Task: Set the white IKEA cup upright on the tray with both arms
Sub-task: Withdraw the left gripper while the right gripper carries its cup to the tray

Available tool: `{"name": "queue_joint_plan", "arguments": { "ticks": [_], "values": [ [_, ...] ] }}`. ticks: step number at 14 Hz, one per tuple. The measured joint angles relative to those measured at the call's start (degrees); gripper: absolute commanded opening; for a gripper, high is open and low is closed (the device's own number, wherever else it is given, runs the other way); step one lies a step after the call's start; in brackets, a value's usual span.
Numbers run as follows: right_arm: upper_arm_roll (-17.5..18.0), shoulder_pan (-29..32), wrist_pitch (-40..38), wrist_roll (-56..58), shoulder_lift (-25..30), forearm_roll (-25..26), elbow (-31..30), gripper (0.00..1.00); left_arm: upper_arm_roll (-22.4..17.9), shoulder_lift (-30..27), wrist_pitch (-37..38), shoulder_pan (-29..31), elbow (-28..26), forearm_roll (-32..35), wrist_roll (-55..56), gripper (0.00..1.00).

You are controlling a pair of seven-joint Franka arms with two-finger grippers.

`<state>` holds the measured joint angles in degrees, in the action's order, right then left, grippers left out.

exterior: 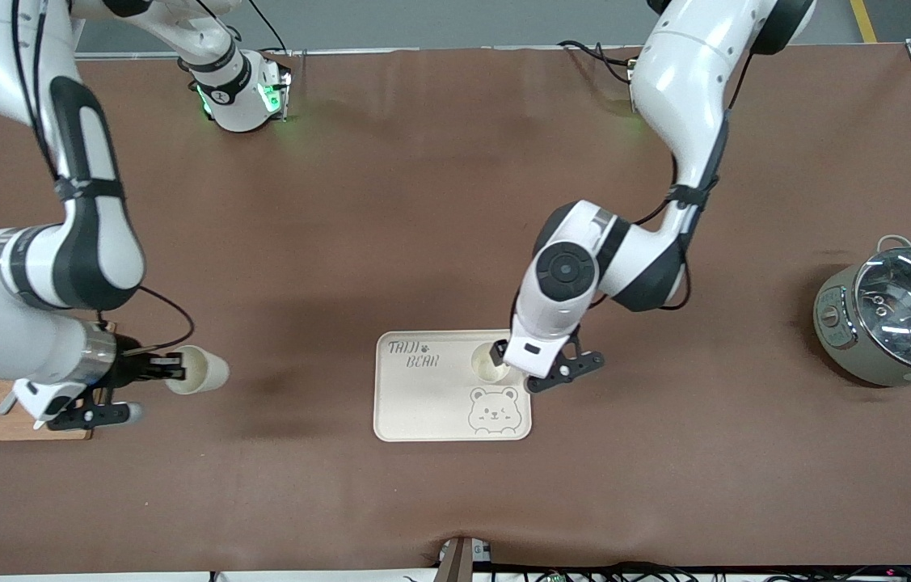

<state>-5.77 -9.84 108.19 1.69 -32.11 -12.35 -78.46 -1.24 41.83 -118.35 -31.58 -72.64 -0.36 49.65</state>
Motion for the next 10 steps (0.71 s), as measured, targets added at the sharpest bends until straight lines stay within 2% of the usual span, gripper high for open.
{"name": "queue_joint_plan", "arguments": {
  "ticks": [5, 8, 10],
  "values": [
    [0.2, -11.2, 0.2, -23.1, -0.1, 0.0, 2.6, 0.0, -0.2, -8.0, 7.7, 12.2, -0.1, 0.0, -24.1, 1.0],
    [0.1, -16.5, 4.5, -34.2, -0.6, 0.0, 3.1, 0.0, 0.0, -10.3, 9.0, 18.7, -0.3, 0.0, -37.8, 1.0],
    [0.1, -18.8, 7.7, -37.7, -1.9, 0.0, 3.1, 0.0, 0.0, -11.1, 9.0, 21.6, -0.3, 0.0, -42.6, 1.0]
  ]
}}
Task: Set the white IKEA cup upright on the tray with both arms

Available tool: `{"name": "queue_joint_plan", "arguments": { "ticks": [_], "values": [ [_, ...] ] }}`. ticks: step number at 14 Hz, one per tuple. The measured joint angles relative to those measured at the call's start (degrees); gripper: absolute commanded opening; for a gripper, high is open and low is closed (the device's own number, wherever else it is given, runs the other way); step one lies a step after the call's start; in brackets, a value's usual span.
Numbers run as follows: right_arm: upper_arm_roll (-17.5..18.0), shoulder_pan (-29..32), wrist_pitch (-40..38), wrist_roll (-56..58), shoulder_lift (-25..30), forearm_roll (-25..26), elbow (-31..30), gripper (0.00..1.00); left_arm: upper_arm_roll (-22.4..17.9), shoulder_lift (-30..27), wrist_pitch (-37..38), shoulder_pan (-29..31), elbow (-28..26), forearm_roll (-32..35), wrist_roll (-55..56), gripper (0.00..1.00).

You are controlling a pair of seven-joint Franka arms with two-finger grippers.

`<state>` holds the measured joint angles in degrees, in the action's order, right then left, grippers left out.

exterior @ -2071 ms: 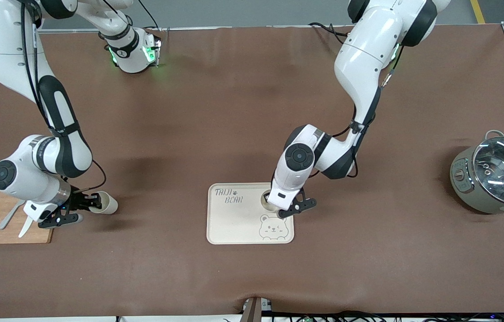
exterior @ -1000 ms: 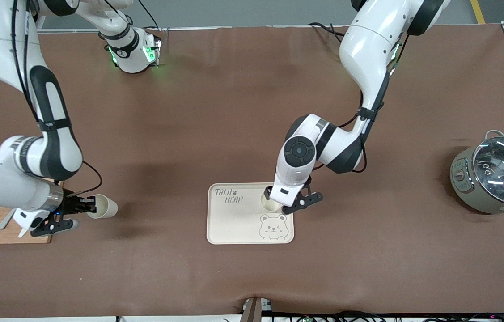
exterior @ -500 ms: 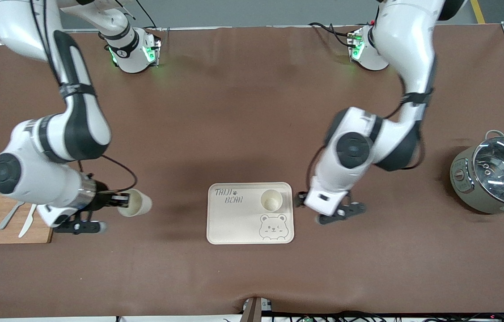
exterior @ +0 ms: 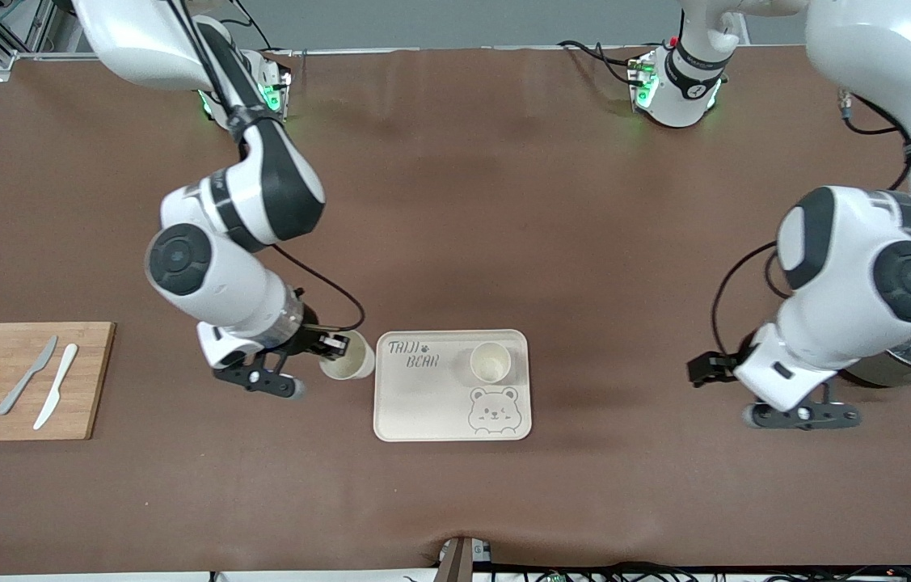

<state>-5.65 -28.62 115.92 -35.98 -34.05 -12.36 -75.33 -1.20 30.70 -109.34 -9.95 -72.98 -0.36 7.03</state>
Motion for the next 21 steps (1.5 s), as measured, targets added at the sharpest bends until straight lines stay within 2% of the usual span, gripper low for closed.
{"name": "queue_joint_plan", "arguments": {
  "ticks": [3, 6, 11, 16, 21],
  "values": [
    [0.0, -2.6, 5.2, -3.9, -3.0, 0.0, 0.0, 0.0, 0.1, -2.9, 1.0, 3.7, 0.0, 0.0, -4.7, 1.0],
    [-0.1, -3.6, 9.8, -4.3, -6.2, 0.2, 0.0, 0.0, 0.1, -7.4, 7.7, 6.3, -1.0, 0.0, -11.3, 1.0],
    [-0.2, -4.3, 14.9, -4.3, -11.5, 1.0, 0.0, 0.0, 0.7, -15.2, 10.0, 7.2, -7.6, -2.0, -12.9, 1.0],
    [-0.2, -4.7, 17.9, -4.3, -14.3, 1.2, 0.1, 0.0, 2.7, -23.3, 10.9, 7.1, -15.7, -2.0, -12.9, 1.0],
    [-0.2, -5.2, 20.2, -4.3, -16.4, 1.2, 0.0, 0.0, 3.6, -25.0, 11.8, 7.0, -14.3, -2.0, -13.3, 1.0]
  ]
}}
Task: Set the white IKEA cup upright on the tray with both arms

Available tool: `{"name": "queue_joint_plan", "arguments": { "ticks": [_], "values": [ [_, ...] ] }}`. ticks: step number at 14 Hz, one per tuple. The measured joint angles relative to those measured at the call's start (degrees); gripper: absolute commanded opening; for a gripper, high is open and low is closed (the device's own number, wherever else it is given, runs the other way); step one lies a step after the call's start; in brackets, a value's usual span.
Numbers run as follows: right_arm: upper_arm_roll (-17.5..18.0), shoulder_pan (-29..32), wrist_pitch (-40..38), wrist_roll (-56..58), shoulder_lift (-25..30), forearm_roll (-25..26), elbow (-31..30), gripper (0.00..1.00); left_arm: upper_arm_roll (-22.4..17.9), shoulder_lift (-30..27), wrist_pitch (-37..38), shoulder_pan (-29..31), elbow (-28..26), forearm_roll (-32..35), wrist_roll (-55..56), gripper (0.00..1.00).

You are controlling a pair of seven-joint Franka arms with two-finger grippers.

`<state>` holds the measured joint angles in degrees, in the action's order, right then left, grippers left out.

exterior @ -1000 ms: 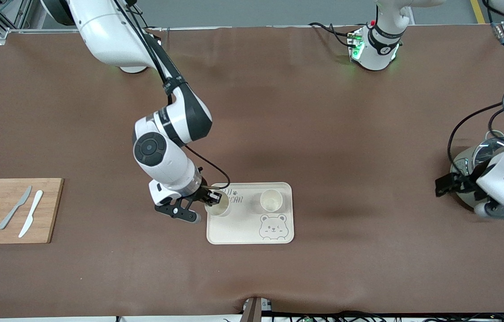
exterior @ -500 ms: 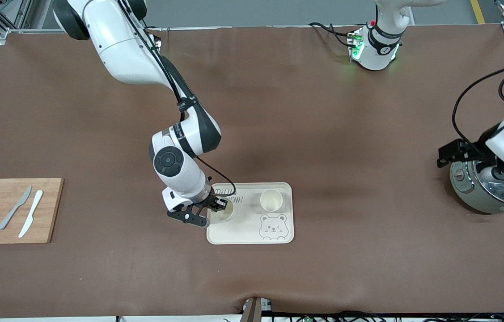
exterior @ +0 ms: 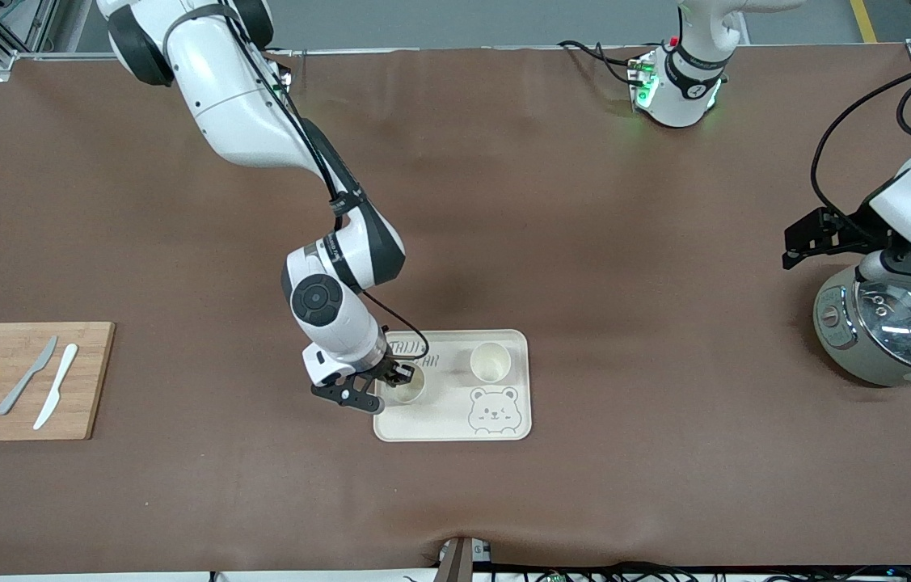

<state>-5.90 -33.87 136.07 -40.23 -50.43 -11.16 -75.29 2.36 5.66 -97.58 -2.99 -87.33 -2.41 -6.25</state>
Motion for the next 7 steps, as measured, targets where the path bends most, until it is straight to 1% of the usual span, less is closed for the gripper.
{"name": "queue_joint_plan", "arguments": {
  "ticks": [2, 3, 4, 5, 6, 7],
  "values": [
    [0.0, -0.5, 0.2, 0.0, -0.1, 0.0, 0.0, 0.0, 0.0, -0.2, 2.2, 0.0, 0.2, 0.0, -1.6, 1.0],
    [0.0, -0.6, 0.2, 0.0, -0.1, 0.0, 0.0, 0.12, 0.1, -0.2, 2.7, 0.0, 0.2, 0.0, -1.8, 1.0],
    [-0.1, -0.6, 0.2, 0.0, -0.1, 0.0, 0.0, 0.46, 0.2, -0.1, 3.1, 0.0, 0.2, 0.0, -1.9, 1.0],
    [-0.2, -0.6, 0.3, 0.0, -0.1, 0.0, 0.0, 0.85, 0.4, -0.1, 3.4, 0.0, 0.2, 0.0, -2.0, 1.0],
    [-0.3, -0.6, 0.3, 0.0, -0.1, 0.0, 0.0, 1.0, 0.6, -0.1, 3.6, 0.0, 0.2, 0.0, -2.0, 1.0],
    [-0.4, -0.5, 0.3, 0.0, -0.1, 0.0, 0.0, 1.0, 0.8, -0.1, 3.7, 0.0, 0.2, 0.0, -2.0, 1.0]
  ]
}}
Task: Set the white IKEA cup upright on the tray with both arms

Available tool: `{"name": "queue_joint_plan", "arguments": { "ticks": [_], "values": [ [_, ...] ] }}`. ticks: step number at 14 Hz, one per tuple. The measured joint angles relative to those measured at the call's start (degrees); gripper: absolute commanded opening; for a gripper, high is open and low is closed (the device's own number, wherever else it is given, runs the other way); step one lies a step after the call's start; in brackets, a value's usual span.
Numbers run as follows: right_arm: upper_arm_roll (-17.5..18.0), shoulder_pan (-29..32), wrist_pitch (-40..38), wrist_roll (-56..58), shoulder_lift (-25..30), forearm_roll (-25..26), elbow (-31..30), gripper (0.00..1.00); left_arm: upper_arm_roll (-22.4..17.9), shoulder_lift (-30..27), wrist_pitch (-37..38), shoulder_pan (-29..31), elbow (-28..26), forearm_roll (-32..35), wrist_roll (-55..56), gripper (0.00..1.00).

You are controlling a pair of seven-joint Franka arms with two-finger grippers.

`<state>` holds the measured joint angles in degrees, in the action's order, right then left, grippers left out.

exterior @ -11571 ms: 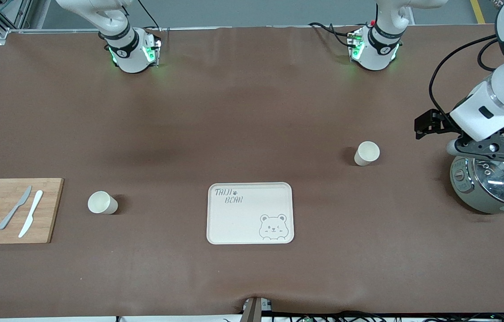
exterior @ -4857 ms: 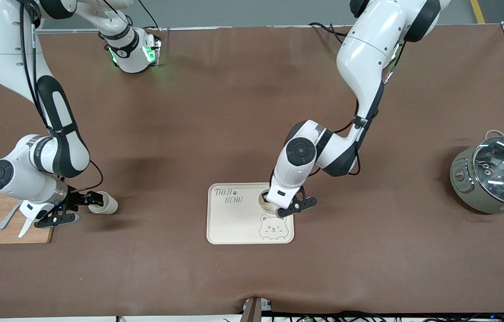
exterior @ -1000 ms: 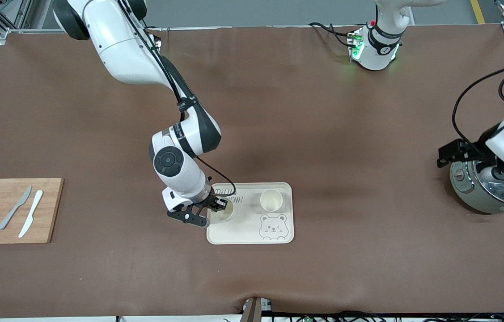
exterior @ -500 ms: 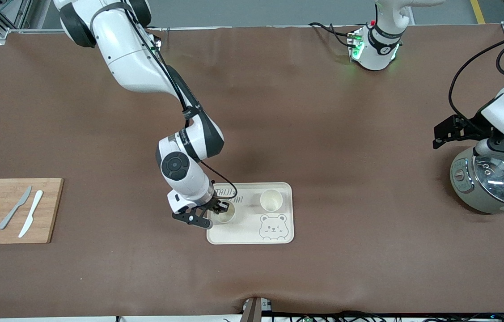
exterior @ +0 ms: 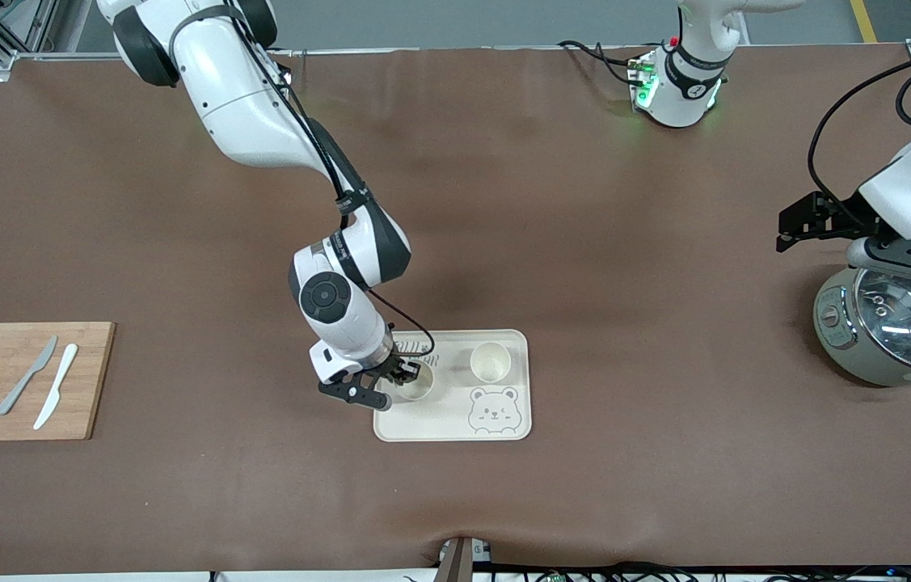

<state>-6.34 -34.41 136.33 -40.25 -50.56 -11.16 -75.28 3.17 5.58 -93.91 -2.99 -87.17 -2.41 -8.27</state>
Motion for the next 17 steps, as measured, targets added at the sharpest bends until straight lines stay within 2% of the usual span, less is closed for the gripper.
{"name": "queue_joint_plan", "arguments": {
  "ticks": [4, 7, 9, 14, 17],
  "values": [
    [-0.7, 0.3, -0.7, 0.0, 0.3, 0.0, 0.9, 1.0, 0.5, 0.2, 0.1, -0.2, -0.1, 0.0, 0.0, 1.0],
    [-1.3, 0.4, -9.3, 0.0, 3.5, 0.0, 2.5, 1.0, 0.6, 0.4, 0.1, -0.1, -0.2, 0.0, 0.0, 1.0],
    [-1.4, 0.5, -18.1, 0.0, 8.5, 0.0, 3.4, 1.0, 0.7, 0.4, 0.2, -0.3, -0.2, 0.0, 0.6, 1.0],
    [-1.3, 0.3, -42.9, -0.1, 26.8, 1.9, 4.2, 1.0, 1.2, 0.4, 0.3, -0.8, 0.1, 0.0, 2.4, 1.0],
    [-1.5, 1.7, -52.4, 2.8, 36.2, 5.3, 2.7, 1.0, 0.9, 0.4, 0.3, -0.6, 0.3, 1.2, 2.4, 1.0]
  ]
}}
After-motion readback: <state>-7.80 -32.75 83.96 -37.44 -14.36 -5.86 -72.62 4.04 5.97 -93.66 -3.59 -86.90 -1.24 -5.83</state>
